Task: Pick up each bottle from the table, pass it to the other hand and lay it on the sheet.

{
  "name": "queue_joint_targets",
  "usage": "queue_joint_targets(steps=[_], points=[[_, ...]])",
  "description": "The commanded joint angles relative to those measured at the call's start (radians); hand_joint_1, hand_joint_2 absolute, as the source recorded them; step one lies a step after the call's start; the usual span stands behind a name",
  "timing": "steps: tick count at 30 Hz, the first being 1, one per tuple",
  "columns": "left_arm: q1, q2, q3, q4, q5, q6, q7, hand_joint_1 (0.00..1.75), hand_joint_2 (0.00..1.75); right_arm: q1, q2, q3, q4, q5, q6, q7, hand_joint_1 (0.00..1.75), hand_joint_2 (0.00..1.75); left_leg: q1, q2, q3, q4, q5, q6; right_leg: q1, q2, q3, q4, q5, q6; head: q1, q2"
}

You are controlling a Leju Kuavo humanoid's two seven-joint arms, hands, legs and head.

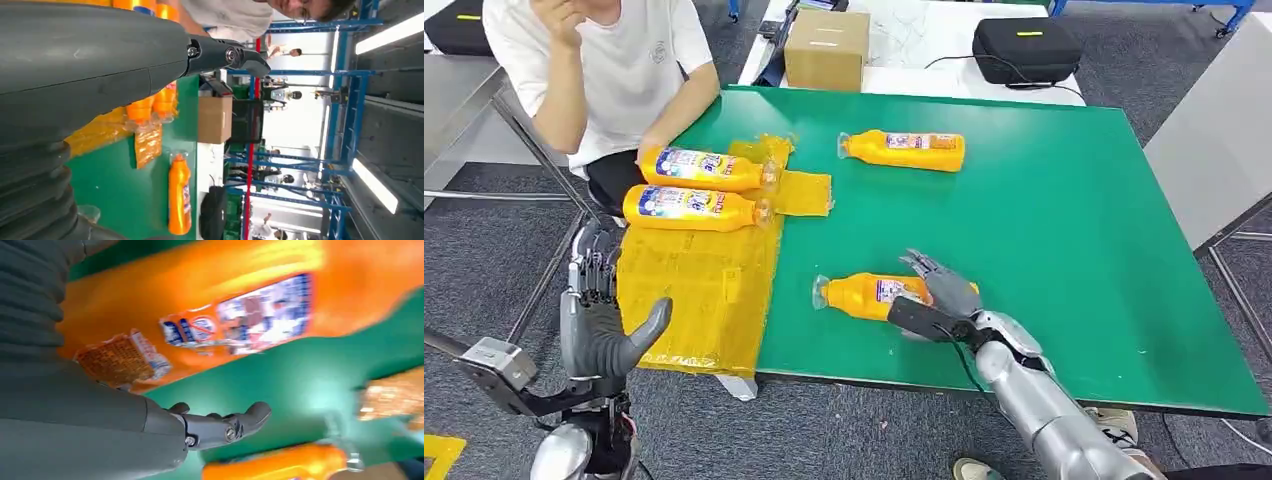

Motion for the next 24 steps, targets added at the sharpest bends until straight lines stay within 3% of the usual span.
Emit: queue_joint_targets(steps=[1,10,20,21,22,23,24], points=[[0.046,-0.014,0.055,-0.043,-0.016,-0.004,0.015,0.00,1.75,-0.059,-0.014,0.128,0.072,0.123,-0.072,0.101,0.00,1.75,0.001,0.001,0.002,0.000,-0.001,-0.001,0.001,0.001,0.002,0.000,-0.001,-0.001,0.000,0.000],[0.048,-0.021,0.062,-0.047,-0.021,-0.009,0.019,0.00,1.75,-0.061,-0.008,0.121,0.080,0.167,-0.087,0.129,0.00,1.75,0.001,0.001,0.002,0.000,-0.001,-0.002,0.001,0.001,0.002,-0.001,-0.001,-0.002,0.000,0.000],[0.049,-0.027,0.091,-0.028,-0.019,-0.017,0.032,0.00,1.75,-0.150,-0.019,0.182,0.242,0.191,0.069,0.139,0.00,1.75,0.001,0.000,0.002,0.000,-0.001,-0.001,0.001,0.000,0.002,-0.001,0.000,-0.001,0.000,0.000],[0.046,-0.025,0.089,-0.023,-0.018,-0.019,0.032,0.00,1.75,-0.154,-0.025,0.184,0.249,0.180,0.084,0.121,0.70,1.75,0.001,0.000,0.004,0.000,-0.001,-0.002,0.002,0.000,0.004,-0.001,-0.001,-0.002,0.000,0.000],[0.047,-0.023,0.088,-0.020,-0.017,-0.020,0.032,0.00,1.75,-0.157,-0.029,0.189,0.256,0.180,0.091,0.118,1.59,1.75,0.001,0.000,0.003,-0.001,-0.001,-0.001,0.001,0.000,0.004,-0.001,-0.001,-0.002,0.000,0.000],[0.050,-0.022,0.089,-0.020,-0.014,-0.021,0.032,0.00,1.75,-0.159,-0.030,0.197,0.262,0.181,0.099,0.117,1.73,1.75,0.002,0.000,0.004,0.000,-0.001,-0.002,0.002,0.000,0.005,-0.001,-0.001,-0.002,0.000,0.000],[0.050,-0.022,0.089,-0.020,-0.014,-0.021,0.032,0.00,1.75,-0.159,-0.030,0.197,0.262,0.181,0.099,0.117,1.73,1.75,0.001,-0.001,0.003,-0.001,-0.001,-0.001,0.001,-0.001,0.004,-0.001,-0.001,-0.002,0.000,0.000]])
